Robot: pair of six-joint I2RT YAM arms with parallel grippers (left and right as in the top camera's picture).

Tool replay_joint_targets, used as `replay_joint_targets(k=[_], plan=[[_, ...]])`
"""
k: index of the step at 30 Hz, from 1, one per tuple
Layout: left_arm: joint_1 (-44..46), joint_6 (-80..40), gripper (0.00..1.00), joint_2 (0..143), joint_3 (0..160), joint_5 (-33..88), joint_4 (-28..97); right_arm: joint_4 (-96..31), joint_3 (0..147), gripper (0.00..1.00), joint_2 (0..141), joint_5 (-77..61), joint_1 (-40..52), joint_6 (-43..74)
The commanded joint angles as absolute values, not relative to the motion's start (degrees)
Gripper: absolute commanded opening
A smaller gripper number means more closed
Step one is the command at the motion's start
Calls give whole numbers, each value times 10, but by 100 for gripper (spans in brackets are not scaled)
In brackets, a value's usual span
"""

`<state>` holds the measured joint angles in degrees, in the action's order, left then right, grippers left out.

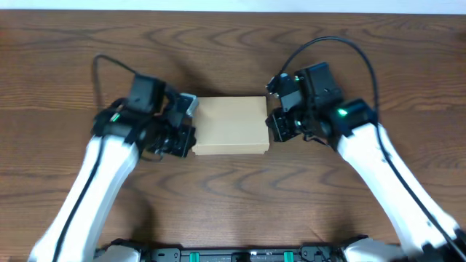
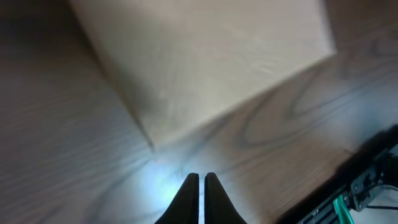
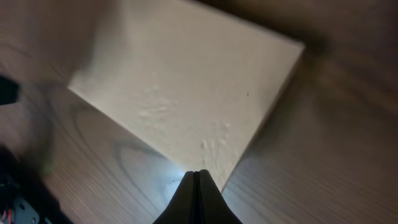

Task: Pack container

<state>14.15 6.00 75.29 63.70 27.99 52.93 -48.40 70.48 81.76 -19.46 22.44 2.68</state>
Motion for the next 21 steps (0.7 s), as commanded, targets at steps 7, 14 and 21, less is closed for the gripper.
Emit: replay_joint_targets(k=[7,14,21], plan=[[143,116,6,497,621,282,677,-565,652,1,608,-176,271,123],[143,51,6,339,517,326,645,-500,498,2,423,-128,366,231],[143,-5,95,303,509,325,602,-496,461,99,338,-124,383,263]])
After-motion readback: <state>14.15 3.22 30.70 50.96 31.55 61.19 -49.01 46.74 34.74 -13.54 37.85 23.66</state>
